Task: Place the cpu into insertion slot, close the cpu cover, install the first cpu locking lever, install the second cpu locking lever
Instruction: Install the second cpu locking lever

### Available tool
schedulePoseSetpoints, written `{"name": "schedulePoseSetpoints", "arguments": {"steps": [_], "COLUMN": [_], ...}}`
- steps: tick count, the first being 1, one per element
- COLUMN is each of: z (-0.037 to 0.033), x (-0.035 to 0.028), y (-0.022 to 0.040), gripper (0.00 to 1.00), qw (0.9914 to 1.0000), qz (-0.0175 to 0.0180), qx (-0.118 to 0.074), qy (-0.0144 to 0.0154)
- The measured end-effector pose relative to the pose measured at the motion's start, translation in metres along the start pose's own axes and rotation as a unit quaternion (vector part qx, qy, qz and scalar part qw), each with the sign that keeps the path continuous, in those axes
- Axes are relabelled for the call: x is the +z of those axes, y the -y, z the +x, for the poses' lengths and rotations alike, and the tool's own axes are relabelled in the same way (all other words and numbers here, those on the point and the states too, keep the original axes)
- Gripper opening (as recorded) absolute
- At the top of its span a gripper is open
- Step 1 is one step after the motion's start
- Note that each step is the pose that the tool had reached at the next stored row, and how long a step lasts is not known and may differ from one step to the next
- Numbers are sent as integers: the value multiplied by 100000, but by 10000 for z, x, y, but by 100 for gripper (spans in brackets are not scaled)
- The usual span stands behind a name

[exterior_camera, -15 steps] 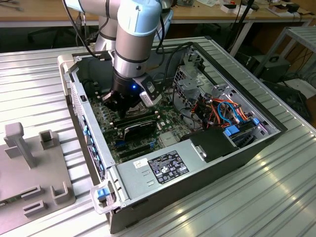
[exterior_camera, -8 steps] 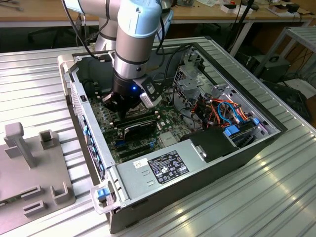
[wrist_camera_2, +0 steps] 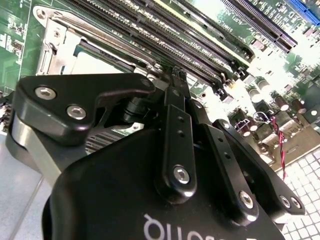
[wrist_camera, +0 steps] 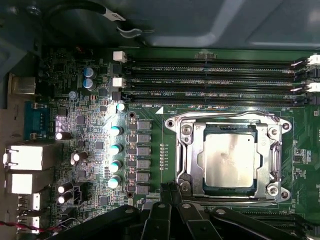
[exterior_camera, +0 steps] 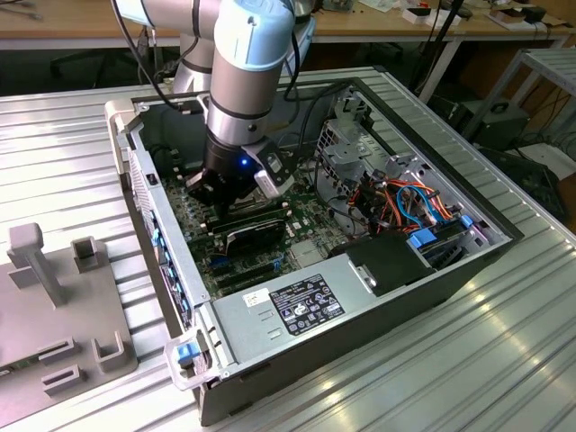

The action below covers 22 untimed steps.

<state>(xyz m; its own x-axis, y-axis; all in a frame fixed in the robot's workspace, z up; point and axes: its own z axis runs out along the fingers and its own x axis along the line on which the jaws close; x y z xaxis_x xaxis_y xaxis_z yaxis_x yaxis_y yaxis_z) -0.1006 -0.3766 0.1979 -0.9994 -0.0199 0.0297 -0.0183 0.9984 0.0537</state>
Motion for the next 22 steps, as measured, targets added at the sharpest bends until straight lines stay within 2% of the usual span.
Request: {"name": "schedulePoseSetpoints", "arguments": {"steps": [5, 8, 10, 16, 22], "z": [0, -4, 2, 5, 5], "x": [-7, -53, -95, -195, -214], "y": [20, 10, 7, -8, -10], "gripper": [11, 11, 11, 11, 11], "qw": [100000, 100000, 100000, 100000, 100000], "qz": [-27, -110, -45, -29, -20], "qx": [5, -37, -6, -5, -5], "qy": [21, 130, 34, 25, 24]}}
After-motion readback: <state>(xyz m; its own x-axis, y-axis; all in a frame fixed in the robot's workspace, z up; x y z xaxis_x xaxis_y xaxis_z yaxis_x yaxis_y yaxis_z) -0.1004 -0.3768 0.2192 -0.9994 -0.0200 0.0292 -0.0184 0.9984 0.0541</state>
